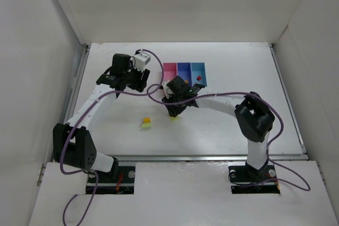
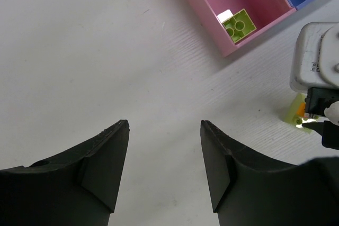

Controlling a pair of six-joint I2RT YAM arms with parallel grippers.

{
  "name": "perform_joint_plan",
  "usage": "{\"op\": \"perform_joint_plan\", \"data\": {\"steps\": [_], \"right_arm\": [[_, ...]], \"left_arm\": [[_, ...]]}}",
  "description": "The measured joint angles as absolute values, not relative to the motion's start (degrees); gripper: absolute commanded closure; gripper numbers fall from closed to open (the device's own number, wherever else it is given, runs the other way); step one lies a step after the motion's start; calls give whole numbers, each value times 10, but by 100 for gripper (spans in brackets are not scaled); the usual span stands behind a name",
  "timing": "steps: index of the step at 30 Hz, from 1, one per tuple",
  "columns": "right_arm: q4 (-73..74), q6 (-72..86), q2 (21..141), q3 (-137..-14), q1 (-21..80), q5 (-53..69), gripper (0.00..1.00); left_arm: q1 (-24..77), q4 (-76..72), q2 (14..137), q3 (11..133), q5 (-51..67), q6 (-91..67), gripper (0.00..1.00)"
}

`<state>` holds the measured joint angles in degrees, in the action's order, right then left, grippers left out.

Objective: Sort the legos into containers by color

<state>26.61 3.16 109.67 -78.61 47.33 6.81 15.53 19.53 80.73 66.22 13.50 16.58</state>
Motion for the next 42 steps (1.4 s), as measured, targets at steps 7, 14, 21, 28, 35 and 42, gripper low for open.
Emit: {"op": "perform_joint_plan", "data": {"steps": [7, 14, 21, 28, 35, 42], "right_arm": [[266, 30, 1103, -786, 473, 65, 65], [265, 30, 1103, -786, 473, 66, 100], [264, 37, 1103, -795, 472, 77, 100], [266, 57, 1100, -801, 430, 117, 100], [271, 43, 1092, -802, 413, 120, 64], [288, 29, 1092, -802, 452, 113, 54]], "left_arm": [[155, 195, 807, 662, 135, 166, 47], [155, 195, 808, 662, 135, 166, 47], [155, 196, 808, 662, 135, 166, 47], [155, 206, 808, 662, 141, 178, 47], [155, 211, 808, 662, 149, 186, 47], [155, 211, 808, 662, 149, 185, 47]]}}
